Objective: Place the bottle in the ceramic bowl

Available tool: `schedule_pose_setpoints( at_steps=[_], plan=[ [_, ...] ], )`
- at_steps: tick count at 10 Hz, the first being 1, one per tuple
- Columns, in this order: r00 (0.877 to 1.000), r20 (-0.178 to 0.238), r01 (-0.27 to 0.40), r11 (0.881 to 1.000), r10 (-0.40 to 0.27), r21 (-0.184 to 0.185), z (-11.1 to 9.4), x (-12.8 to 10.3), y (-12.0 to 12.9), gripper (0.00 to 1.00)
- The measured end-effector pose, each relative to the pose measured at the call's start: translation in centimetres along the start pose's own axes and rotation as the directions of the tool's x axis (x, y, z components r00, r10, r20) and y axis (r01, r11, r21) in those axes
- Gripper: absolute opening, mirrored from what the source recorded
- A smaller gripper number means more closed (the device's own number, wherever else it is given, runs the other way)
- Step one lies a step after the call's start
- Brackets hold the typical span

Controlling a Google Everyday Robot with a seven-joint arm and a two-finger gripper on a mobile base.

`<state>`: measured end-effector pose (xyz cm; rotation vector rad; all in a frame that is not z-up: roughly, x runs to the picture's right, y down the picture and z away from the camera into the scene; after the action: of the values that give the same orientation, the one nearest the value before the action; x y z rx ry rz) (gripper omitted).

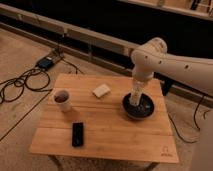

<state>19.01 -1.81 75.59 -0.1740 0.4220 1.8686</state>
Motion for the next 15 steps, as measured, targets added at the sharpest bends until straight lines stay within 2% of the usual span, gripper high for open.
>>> schedule_pose_setpoints(
  at_steps=[2,5,6,9,10,15],
  plan=[
    [1.0,0.005,-0.019,1.0,0.019,-0.004,0.7,0.3,-0.5,0.01],
    [0.998,0.012,-0.061,0.998,0.061,-0.015,1.6,0.6,-1.6,0.28],
    [0.997,0.011,-0.074,0.997,0.074,-0.02,1.9,0.8,-1.9,0.4],
    [0.996,0.002,-0.09,0.996,0.09,-0.028,2.4,1.2,-2.3,0.69],
    [0.996,-0.001,-0.094,0.995,0.094,-0.029,2.5,1.3,-2.4,0.73],
    [0.995,-0.008,-0.103,0.994,0.103,-0.035,2.8,1.3,-2.7,0.73]
  ],
)
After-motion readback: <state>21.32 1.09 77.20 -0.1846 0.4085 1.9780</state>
